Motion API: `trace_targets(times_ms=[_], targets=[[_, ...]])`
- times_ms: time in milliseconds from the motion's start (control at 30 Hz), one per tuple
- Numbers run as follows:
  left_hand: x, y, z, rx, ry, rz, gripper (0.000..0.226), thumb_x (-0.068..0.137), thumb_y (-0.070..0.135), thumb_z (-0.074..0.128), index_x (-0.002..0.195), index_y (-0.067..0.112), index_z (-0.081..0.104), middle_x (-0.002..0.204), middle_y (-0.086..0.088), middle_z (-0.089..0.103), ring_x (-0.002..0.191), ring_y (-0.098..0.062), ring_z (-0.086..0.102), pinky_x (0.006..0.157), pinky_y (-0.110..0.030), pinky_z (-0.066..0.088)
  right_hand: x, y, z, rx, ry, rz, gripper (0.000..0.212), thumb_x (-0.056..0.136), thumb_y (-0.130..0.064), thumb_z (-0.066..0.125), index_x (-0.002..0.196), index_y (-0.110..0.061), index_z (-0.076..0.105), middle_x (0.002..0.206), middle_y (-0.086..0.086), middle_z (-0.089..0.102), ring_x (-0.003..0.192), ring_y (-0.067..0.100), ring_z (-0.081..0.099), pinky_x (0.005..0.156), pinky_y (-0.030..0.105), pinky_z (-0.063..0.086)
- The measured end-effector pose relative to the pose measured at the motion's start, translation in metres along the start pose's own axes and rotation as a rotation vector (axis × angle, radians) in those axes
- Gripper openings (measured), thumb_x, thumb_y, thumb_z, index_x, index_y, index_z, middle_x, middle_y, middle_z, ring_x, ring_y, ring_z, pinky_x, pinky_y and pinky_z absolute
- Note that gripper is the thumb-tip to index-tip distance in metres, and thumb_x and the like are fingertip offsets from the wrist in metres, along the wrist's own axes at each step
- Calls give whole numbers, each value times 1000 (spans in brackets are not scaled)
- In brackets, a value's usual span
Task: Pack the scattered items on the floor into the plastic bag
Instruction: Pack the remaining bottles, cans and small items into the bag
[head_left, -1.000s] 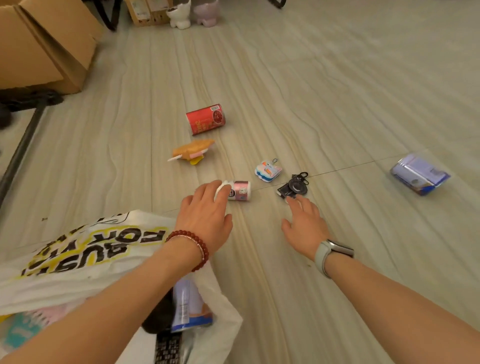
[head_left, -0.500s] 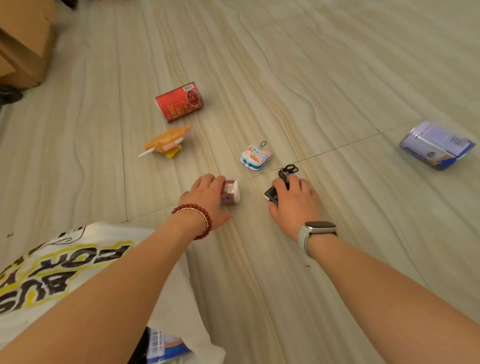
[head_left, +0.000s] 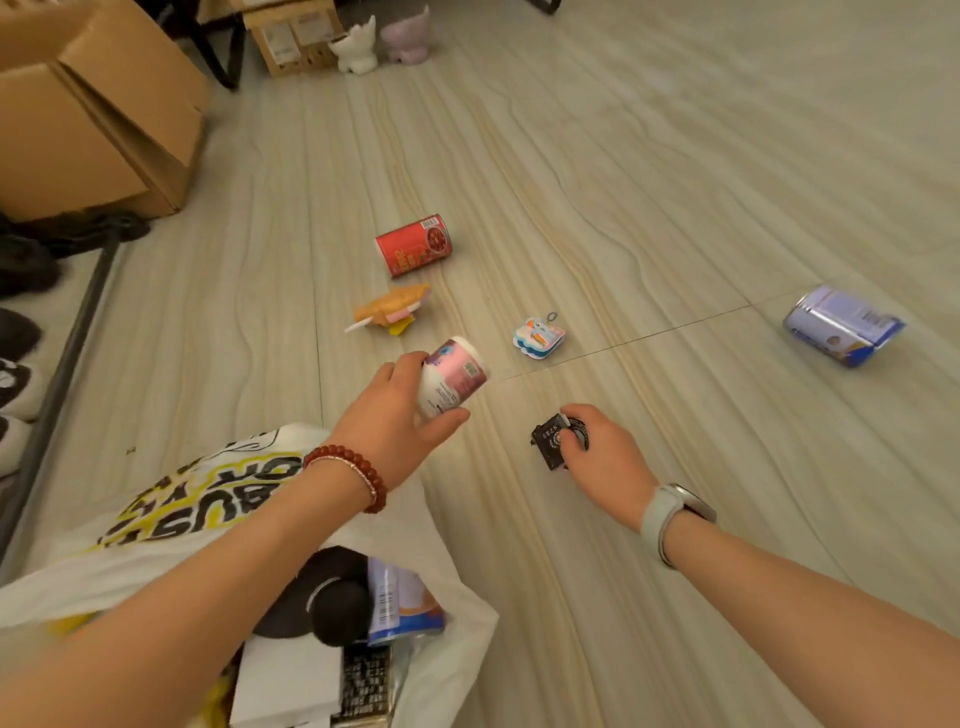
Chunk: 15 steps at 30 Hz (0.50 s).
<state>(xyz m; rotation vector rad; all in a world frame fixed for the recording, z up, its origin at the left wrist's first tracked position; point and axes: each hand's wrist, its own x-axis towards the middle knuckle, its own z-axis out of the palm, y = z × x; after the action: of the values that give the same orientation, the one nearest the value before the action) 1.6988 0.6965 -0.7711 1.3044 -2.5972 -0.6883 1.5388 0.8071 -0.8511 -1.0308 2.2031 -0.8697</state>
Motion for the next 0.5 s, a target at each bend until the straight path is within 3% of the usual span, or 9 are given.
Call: trace_targets(times_ms=[167, 267, 367, 500], targets=[[-80, -22, -56, -23, 64, 61, 59, 78, 34, 66, 128, 16, 40, 109, 1, 48, 88, -12, 46, 76, -20, 35, -36, -58, -6, 222, 55, -117, 29, 92, -10, 44, 120, -14, 53, 109, 3, 59, 92, 14, 53, 70, 12, 36], [-127, -40, -72, -58, 120, 9, 59, 77, 33, 68, 126, 18, 39, 104, 9, 46, 87, -8, 46, 73, -16, 35, -65, -93, -5, 340, 68, -243, 24, 92, -12, 47, 112, -20, 57, 96, -9, 58, 78, -2, 56, 60, 2, 40], [-164, -62, -70, -88, 144, -65, 59, 76, 35, 69, 126, 20, 41, 104, 10, 48, 88, -7, 48, 72, -15, 37, -94, -119, 0, 457, 0, -328, 20, 93, -13, 47, 103, -27, 56, 88, -18, 59, 69, -14, 55, 55, 3, 42], [-200, -96, -57, -32, 53, -170, 59, 76, 41, 67, 127, 23, 42, 116, 2, 55, 98, -15, 54, 83, -27, 45, -121, -133, 15, 409, -208, -315, 16, 92, -14, 49, 97, -25, 59, 84, -11, 62, 69, -7, 57, 58, 6, 40]])
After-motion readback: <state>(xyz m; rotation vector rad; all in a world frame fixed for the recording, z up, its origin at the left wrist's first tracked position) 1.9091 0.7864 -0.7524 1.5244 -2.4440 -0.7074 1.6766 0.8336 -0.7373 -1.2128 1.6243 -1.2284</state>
